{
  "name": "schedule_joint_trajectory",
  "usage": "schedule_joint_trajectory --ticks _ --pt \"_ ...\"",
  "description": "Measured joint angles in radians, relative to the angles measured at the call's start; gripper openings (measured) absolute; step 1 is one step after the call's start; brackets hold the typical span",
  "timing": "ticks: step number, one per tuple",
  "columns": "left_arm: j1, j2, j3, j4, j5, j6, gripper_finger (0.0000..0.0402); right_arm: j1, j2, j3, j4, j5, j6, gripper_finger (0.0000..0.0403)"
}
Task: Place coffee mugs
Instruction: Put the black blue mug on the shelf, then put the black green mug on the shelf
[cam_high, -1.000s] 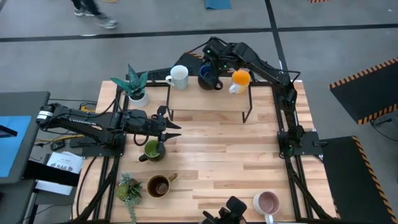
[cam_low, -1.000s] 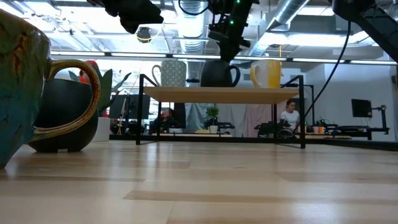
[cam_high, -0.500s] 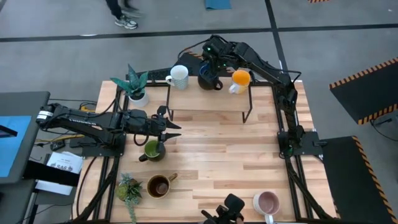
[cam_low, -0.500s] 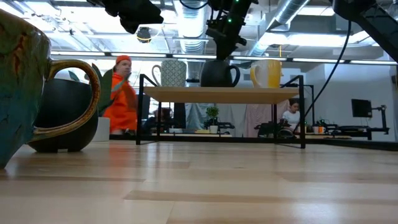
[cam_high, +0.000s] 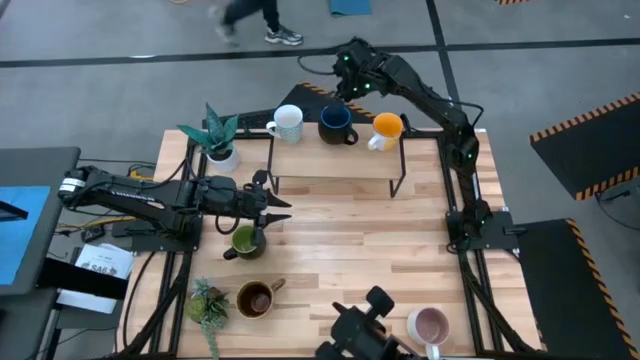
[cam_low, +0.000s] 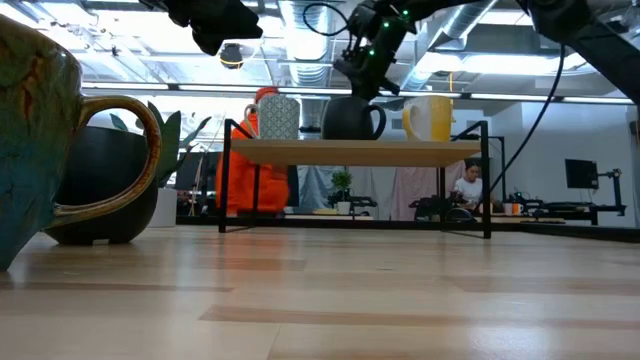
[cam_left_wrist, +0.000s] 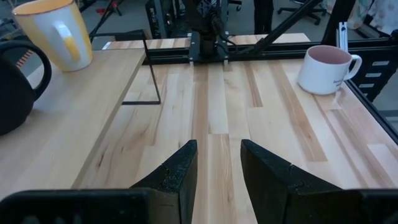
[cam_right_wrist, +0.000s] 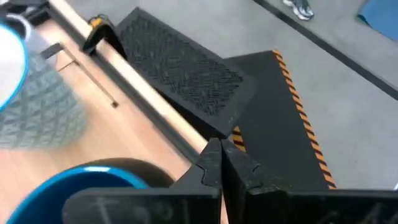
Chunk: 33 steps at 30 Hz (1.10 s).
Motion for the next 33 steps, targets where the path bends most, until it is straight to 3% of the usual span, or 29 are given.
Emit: schedule_joint_trajectory --ticks 7,33 --pt "0.0 0.0 0.0 0.001 0.0 0.002 0.011 0.004 0.002 -0.006 -0.043 -0.106 -0.024 0.0016" --pt "0.0 0.0 0.0 -0.021 0.0 -0.001 0.011 0.0 -0.034 0.006 -0.102 -0.081 -0.101 0.0021"
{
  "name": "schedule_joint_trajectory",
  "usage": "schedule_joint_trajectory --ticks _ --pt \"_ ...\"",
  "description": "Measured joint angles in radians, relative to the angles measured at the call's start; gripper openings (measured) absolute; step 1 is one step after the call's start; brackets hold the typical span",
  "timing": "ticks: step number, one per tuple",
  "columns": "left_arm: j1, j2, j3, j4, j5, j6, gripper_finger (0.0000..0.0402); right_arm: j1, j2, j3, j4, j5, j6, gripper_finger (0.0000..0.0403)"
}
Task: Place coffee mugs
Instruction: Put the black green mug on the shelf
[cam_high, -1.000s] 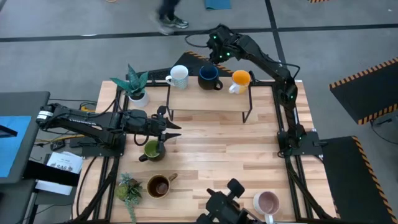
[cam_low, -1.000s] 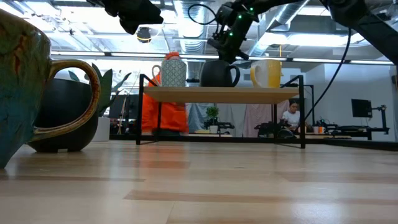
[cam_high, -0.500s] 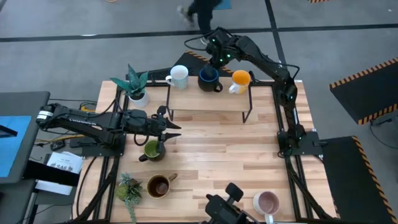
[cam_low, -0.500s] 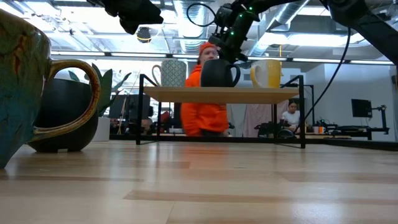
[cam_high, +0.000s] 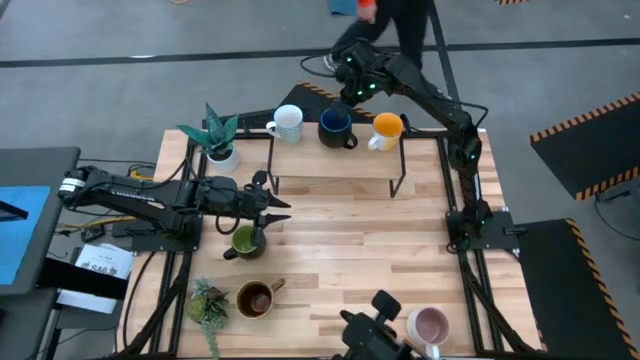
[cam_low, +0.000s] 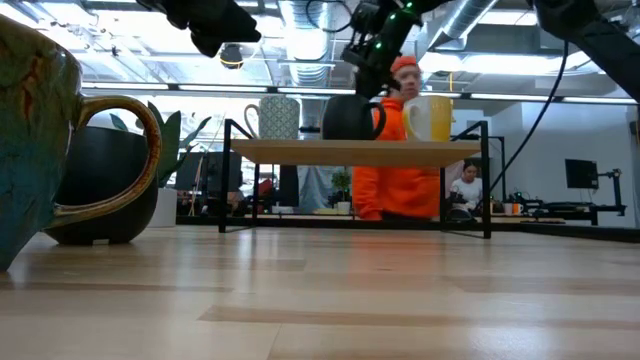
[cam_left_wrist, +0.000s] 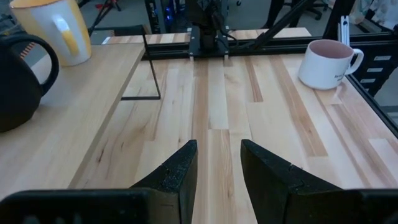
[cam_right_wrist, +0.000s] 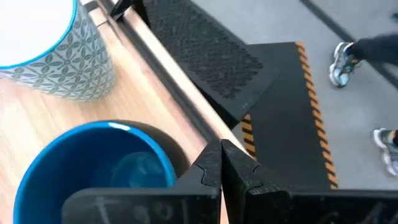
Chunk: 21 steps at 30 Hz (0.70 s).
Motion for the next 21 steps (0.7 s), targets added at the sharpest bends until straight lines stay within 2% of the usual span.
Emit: schedule_joint_trajectory --ticks 8,13,17,21 --pt "0.0 0.0 0.0 -0.006 0.0 -0.005 0.011 0.017 -0.149 0.0 -0.142 0.006 -0.022 0.0018" --pt "0.0 0.0 0.0 -0.006 -0.001 -0.022 0.011 0.103 -0.265 -0.046 -0.207 0.005 -0.019 0.0018" --pt "0.0 0.0 0.0 -0.006 -0.001 -0.024 0.011 0.208 -0.392 -0.217 -0.167 0.005 -0.01 0.0018" --pt "0.0 0.0 0.0 -0.006 0.0 -0.033 0.011 0.339 -0.565 -0.507 -0.016 0.006 0.027 0.0018"
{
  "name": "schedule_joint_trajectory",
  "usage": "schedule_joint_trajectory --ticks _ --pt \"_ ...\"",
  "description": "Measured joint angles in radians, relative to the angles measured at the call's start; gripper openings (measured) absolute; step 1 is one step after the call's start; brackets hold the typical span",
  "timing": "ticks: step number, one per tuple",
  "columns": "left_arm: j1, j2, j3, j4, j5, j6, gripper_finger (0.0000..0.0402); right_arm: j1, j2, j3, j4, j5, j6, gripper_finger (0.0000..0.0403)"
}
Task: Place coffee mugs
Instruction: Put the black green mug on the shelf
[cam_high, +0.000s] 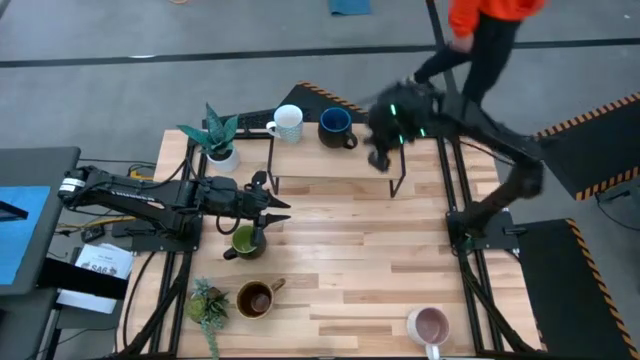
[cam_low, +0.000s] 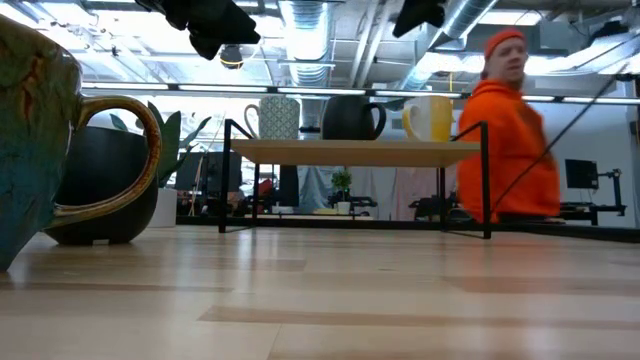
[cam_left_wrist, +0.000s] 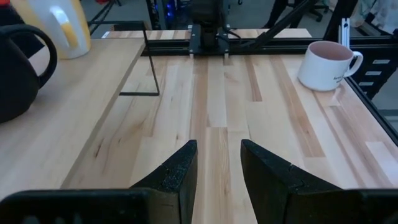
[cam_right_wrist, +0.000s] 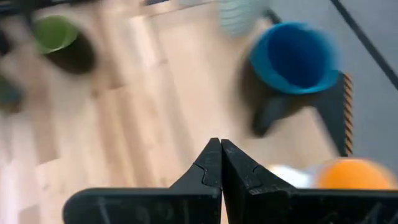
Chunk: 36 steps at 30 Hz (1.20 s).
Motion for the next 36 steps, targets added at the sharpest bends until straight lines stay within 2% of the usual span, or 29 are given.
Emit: schedule_joint_trajectory --ticks 4,10,17,23,29,36 --pt "0.0 0.0 0.0 0.0 -0.017 0.007 0.011 0.133 -0.185 -0.334 0.2 0.004 0.05 0.002" --pt "0.0 0.003 0.0 -0.003 -0.081 0.006 0.011 0.314 -0.455 -0.772 0.547 0.105 0.152 0.0021" --pt "0.0 0.003 -0.001 -0.004 -0.086 0.012 0.011 0.455 -0.645 -1.111 0.895 0.157 0.19 0.0032" --pt "0.0 0.003 -0.001 0.045 -0.089 0.033 0.011 0.491 -0.67 -1.23 1.092 0.158 0.164 0.0038" --pt "0.0 0.003 -0.001 0.115 -0.095 0.055 0.011 0.481 -0.627 -1.242 1.165 0.158 0.132 0.0039" --pt "0.0 0.003 -0.001 0.032 -0.066 0.011 0.011 0.481 -0.567 -1.242 1.276 0.158 0.055 0.0039"
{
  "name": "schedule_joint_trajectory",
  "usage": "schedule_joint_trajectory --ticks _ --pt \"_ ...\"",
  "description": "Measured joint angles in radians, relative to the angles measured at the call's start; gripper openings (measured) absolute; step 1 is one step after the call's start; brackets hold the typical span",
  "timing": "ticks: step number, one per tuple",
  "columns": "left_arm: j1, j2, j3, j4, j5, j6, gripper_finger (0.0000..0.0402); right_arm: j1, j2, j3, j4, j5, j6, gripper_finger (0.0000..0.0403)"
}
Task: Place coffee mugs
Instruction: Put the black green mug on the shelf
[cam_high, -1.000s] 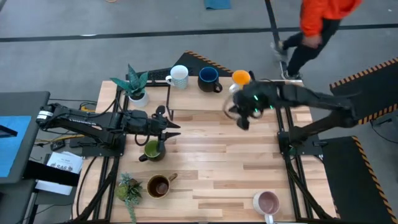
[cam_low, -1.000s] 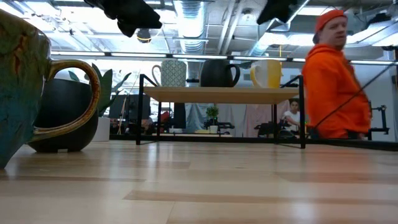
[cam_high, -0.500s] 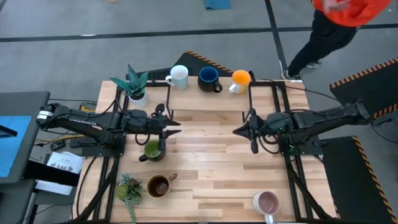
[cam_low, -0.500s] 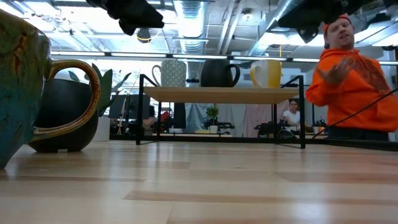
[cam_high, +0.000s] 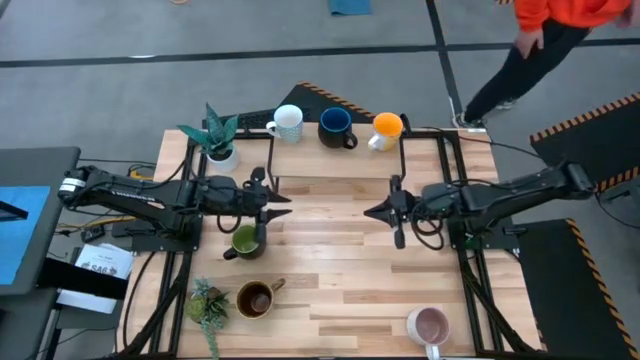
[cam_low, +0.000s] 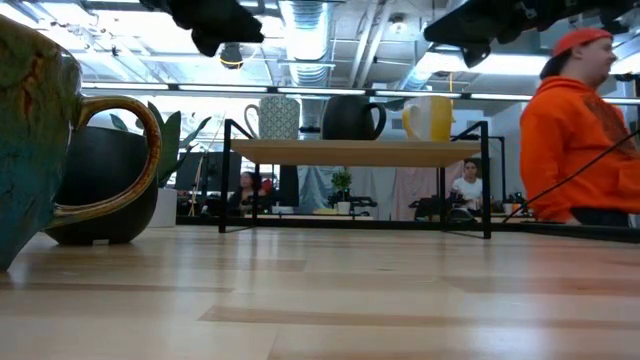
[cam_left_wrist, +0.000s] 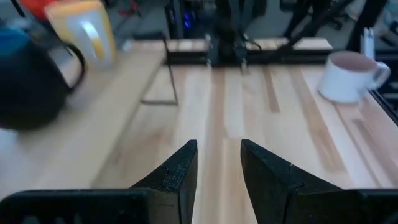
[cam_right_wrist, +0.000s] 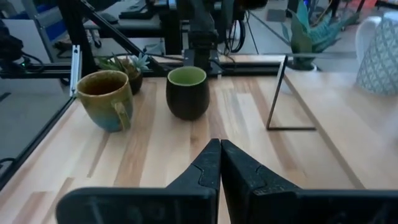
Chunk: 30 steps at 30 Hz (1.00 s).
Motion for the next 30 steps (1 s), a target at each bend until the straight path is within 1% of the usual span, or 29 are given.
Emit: schedule_joint_trajectory --ticks 2,5,8,10,12,15,17,20,22,25,30 --pt "-0.006 0.0 0.0 -0.049 0.024 -0.034 0.011 0.0 0.012 0.0 0.019 0.0 -0.021 0.0039" --pt "-0.036 -0.002 0.0 -0.104 0.025 -0.092 0.011 0.0 0.023 0.0 0.026 0.0 -0.025 0.004" --pt "-0.09 -0.002 0.004 -0.169 0.032 -0.142 0.0113 0.0 0.022 0.0 0.027 0.0 -0.025 0.004" --pt "-0.131 -0.002 0.028 -0.255 0.026 -0.2 0.012 0.0 0.022 0.0 0.026 0.0 -0.025 0.004" --pt "-0.174 -0.002 0.057 -0.345 0.006 -0.266 0.0131 0.0 0.022 0.0 0.026 0.0 -0.025 0.004" --pt "-0.234 -0.002 0.096 -0.487 -0.057 -0.349 0.0155 0.0 0.022 0.0 0.026 0.0 -0.025 0.004" --pt "-0.259 -0.003 0.113 -0.548 -0.101 -0.408 0.0172 0.0 0.022 0.0 0.027 0.0 -0.025 0.004" --pt "-0.272 0.002 0.112 -0.638 -0.106 -0.519 0.0193 0.0 0.022 0.0 0.033 0.0 -0.024 0.004" --pt "-0.274 0.019 0.112 -0.677 -0.087 -0.573 0.0201 0.0 0.022 0.0 0.033 0.0 -0.024 0.004" --pt "-0.275 0.047 0.111 -0.708 -0.051 -0.59 0.0206 -0.001 0.022 0.0 0.034 0.0 -0.024 0.004" --pt "-0.274 0.115 0.111 -0.757 -0.036 -0.58 0.0206 -0.001 0.022 0.0 0.033 0.0 -0.024 0.004"
